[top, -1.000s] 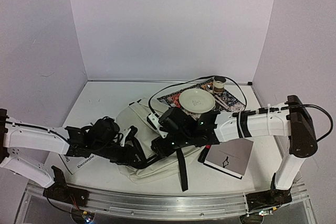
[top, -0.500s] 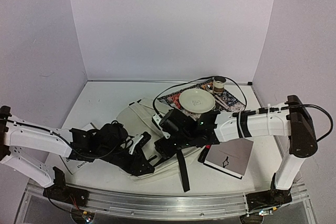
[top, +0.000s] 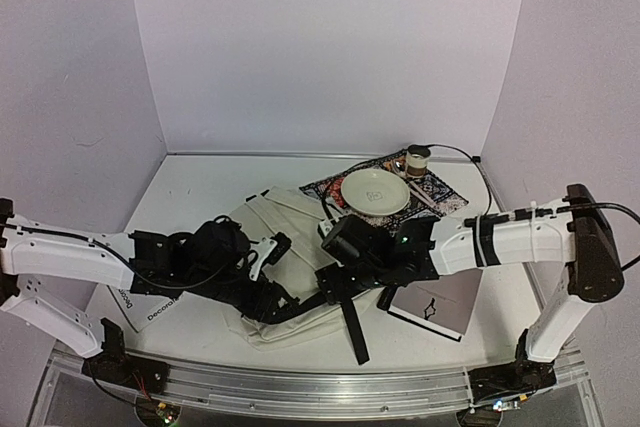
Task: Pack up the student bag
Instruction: Adjust the student bag at the center of the board, then grab the pocket on the back of the student bag.
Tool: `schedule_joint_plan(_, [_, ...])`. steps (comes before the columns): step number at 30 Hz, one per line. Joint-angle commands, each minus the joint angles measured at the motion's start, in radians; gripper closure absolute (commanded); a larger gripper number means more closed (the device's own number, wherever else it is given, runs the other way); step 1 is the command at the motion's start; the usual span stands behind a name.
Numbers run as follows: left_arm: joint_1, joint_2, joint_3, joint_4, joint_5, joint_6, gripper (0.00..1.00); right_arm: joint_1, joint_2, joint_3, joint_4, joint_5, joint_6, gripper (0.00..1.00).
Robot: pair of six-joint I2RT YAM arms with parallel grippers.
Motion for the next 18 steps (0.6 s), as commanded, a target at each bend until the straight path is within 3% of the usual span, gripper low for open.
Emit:
schedule_joint_plan(1, [-0.003,0.033,0.114,-0.107,-0.163,0.073,0.43,0.003,-0.066,-0.036,-0.045,0.076,0.067,0.26])
schedule_joint_plan(9, [0.002,0.17,0.237,-0.19,-0.233,0.126,0.45,0.003,-0.068,-0.065,-0.042,0.097,0.098,0.26])
schedule_joint_plan(18, [0.017,0.266,0.289,-0.206,-0.211,0.148,0.6,0.003,-0.079,-0.083,-0.021,0.093,0.099,0.26])
